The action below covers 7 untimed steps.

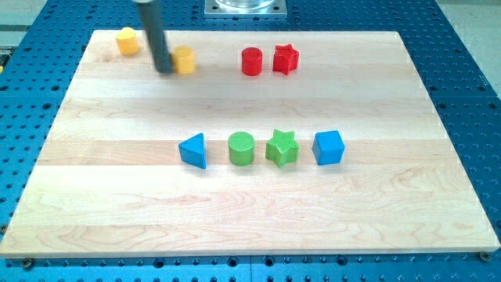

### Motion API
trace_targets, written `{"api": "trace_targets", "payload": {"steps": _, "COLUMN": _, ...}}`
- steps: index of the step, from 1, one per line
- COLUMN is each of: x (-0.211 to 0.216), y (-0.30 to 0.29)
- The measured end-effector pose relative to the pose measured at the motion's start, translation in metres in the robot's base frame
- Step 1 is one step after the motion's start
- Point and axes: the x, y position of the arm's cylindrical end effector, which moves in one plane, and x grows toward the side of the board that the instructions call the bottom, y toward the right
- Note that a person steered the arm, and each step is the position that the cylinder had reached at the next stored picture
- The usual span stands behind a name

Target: Place the green circle above the red circle and hexagon

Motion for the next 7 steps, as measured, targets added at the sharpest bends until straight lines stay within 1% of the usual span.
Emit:
{"api": "trace_targets", "payload": {"steps": 1, "x": 0.013, "y": 0.041}}
{"api": "trace_targets", "payload": {"steps": 2, "x": 0.067, "y": 0.058}}
{"api": "trace_targets", "payload": {"steps": 4, "x": 0.162, "y": 0.319}}
{"api": "trace_targets", "payload": {"steps": 5, "x": 0.245, "y": 0.307}}
{"api": "trace_targets", "payload": {"steps": 6, "x": 0.256, "y": 0.198}}
{"api": "trace_targets", "payload": {"steps": 7, "x": 0.232, "y": 0.126}}
